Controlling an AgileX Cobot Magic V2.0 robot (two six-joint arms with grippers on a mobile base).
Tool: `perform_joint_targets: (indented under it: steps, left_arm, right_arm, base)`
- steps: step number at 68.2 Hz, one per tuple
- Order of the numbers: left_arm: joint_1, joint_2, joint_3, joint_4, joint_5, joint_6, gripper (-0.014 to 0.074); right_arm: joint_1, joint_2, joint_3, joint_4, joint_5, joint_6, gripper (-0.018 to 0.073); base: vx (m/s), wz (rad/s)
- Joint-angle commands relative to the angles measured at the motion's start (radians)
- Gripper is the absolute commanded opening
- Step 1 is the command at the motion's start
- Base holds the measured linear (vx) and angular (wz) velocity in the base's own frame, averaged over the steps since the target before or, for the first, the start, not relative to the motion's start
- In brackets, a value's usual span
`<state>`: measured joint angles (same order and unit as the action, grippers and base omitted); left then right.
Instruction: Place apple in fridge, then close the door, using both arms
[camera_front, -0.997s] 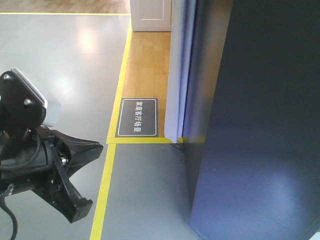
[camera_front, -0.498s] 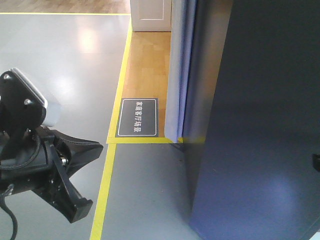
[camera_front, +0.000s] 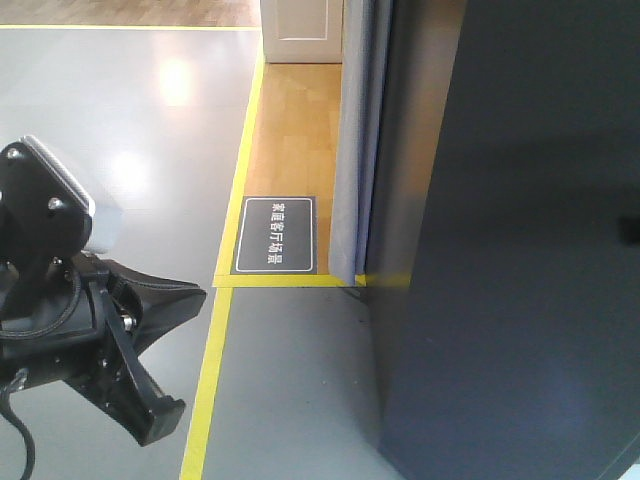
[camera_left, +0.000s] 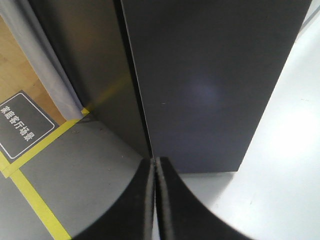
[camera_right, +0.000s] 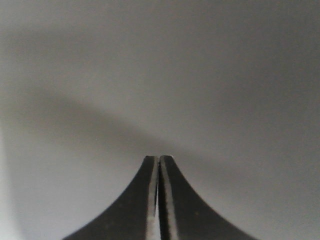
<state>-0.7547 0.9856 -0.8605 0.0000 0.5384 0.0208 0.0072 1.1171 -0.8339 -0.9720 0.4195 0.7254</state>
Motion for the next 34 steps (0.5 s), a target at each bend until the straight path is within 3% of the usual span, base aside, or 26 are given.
perform_joint_targets:
  steps: [1,19,34]
  left_arm:
    - [-0.001,-0.014,-0.026,0.000,-0.062,-0.010,-0.0006]
    - [-0.001,-0.014,-0.026,0.000,-0.062,-0.010,-0.0006]
    - [-0.001,-0.014,-0.026,0.000,-0.062,-0.010,-0.0006]
  right_arm:
    - [-0.080,0.009,-0.058,-0.026,-0.136,-0.037,-0.0002]
    - [-0.242,0.116,-0.129,0.063,-0.321,-0.041,-0.0002]
    - [-0.266,0.225,-0.216,0.083,-0.316,-0.078,-0.0002]
  base:
    - [0.00,0.00]
    - [0.00,0.00]
    - [0.00,0.00]
